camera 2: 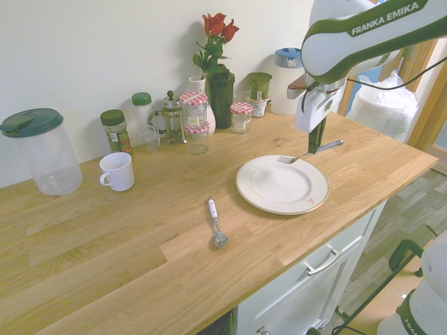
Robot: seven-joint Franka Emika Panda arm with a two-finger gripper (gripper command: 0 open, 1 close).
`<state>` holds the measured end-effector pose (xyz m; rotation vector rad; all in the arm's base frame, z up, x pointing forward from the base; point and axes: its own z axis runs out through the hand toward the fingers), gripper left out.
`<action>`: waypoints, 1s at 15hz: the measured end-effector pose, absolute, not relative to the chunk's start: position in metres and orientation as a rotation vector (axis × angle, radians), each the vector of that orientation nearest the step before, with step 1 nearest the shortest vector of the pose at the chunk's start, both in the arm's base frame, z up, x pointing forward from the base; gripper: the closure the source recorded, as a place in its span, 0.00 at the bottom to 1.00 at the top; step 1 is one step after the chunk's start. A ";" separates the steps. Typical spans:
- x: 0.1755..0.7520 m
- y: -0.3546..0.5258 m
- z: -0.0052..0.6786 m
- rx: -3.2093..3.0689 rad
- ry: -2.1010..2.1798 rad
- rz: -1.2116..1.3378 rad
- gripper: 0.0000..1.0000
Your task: Put the fork into the plate
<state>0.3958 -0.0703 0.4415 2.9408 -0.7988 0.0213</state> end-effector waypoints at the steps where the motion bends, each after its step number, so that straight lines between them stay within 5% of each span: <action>1: 0.400 -0.069 0.434 2.936 -0.799 0.009 1.00; 15: 0.442 -0.068 0.370 2.867 -0.803 -0.060 1.00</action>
